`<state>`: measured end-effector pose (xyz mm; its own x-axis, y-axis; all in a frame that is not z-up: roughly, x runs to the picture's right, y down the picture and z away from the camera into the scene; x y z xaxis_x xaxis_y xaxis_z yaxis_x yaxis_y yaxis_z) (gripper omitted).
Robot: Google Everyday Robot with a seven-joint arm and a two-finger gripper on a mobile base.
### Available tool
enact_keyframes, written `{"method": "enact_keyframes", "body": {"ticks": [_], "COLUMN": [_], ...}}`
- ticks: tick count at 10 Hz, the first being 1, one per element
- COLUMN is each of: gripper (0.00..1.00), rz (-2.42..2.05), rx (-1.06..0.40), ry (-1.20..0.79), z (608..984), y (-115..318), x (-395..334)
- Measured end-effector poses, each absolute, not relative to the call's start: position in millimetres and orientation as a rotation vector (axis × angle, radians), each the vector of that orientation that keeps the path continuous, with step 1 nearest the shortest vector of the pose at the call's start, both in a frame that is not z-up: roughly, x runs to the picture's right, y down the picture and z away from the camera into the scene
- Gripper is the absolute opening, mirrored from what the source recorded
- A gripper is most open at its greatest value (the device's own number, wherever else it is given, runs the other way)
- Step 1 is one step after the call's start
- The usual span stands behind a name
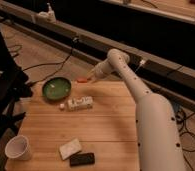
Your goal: Place the pepper in the ceramic bowl
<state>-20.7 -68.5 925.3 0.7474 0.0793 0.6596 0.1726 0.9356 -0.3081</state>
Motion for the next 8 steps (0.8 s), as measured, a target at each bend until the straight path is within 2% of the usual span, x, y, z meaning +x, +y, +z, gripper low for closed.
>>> {"method": "enact_keyframes", "body": {"ticks": [4, 8], "gripper": [0.08, 0.08], "rz": [-0.116, -0.251], "rx": [-0.288, -0.337], "ry": [-0.849, -0.971], "z": [882, 868], "y": [-83, -48], "x": [-69, -158]}}
